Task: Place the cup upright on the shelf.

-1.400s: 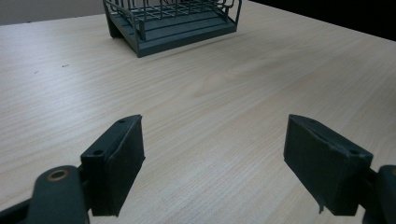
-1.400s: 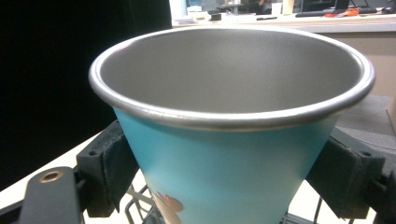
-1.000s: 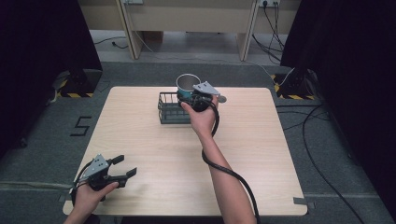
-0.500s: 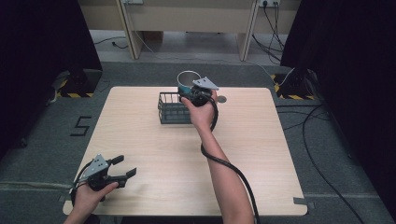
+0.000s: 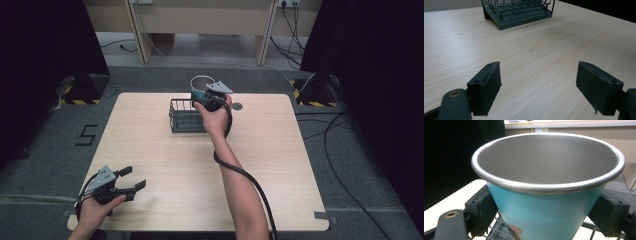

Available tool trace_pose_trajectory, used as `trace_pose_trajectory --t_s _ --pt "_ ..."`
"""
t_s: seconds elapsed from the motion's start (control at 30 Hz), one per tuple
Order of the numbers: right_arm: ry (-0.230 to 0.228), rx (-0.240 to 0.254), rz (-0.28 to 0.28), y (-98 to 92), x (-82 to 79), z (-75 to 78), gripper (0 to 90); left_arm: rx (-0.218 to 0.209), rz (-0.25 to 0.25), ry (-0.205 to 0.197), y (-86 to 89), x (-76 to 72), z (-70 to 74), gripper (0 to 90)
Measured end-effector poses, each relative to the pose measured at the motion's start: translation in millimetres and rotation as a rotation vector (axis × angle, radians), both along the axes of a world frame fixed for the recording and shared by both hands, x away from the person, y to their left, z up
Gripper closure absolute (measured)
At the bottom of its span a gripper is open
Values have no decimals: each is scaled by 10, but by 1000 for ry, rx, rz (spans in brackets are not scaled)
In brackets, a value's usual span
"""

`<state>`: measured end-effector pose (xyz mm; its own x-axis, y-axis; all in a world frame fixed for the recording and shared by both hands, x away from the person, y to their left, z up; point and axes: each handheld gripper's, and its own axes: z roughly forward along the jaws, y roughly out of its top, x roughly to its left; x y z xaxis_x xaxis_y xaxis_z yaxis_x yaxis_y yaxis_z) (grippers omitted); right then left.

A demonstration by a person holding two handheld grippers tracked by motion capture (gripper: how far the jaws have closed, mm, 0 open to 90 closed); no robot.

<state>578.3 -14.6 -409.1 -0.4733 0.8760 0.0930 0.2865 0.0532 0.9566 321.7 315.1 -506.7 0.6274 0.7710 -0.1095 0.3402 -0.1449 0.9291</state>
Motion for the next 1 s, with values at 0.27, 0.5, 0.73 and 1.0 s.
trace_pose_trajectory --t_s 0.27,0.5,0.73,1.0 --pt "34 -9 -17 -17 45 -108 179 0 -1 1 -1 0 -1 195" --pt "65 -29 -29 -25 80 -209 178 3 -1 1 1 1 0 192" --pt "110 -50 -27 -10 102 -327 177 2 -1 2 2 1 -1 191" --pt "116 -76 -28 4 110 -366 175 1 0 3 4 2 -2 192"
